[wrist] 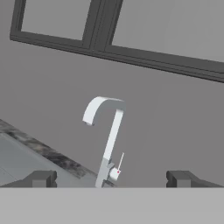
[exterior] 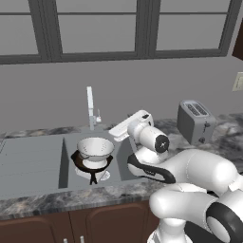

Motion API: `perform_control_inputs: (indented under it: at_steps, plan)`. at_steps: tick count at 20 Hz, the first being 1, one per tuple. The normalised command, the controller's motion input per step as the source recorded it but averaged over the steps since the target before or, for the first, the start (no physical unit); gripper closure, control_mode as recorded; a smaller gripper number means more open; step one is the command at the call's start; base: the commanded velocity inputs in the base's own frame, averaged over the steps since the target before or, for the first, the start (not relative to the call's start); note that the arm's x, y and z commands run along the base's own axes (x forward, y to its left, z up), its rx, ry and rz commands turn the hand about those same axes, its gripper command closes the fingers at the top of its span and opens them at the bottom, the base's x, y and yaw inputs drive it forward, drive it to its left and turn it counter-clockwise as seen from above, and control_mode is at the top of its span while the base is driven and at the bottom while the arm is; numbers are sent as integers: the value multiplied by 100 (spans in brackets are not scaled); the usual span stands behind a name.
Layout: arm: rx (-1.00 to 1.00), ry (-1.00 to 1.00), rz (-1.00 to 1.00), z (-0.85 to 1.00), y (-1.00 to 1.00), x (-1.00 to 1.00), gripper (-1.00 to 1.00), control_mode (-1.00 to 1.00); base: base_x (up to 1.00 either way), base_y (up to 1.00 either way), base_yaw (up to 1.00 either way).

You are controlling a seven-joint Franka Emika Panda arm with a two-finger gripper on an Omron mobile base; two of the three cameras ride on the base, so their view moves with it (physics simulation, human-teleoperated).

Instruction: Pick the colander and pan and place them in the sink. Then turn on the water.

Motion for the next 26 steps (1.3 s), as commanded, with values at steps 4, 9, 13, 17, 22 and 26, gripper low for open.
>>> perform_control_inputs:
  at_steps: [4,9,13,17,22,26]
  plan:
    - [9,0,0,-13,0,0,-100,-100,0,0,0]
    - [13,0,0,-4,0,1,-100,-100,0,0,0]
    - [15,0,0,-19,0,0,-100,-100,0,0,0]
    - [9,0,0,-33,0,0,-100,-100,0,0,0]
    - [2,0,0,-41,0,1,-100,-100,0,0,0]
    - [0,0,0,-36,0,0,-100,-100,0,0,0]
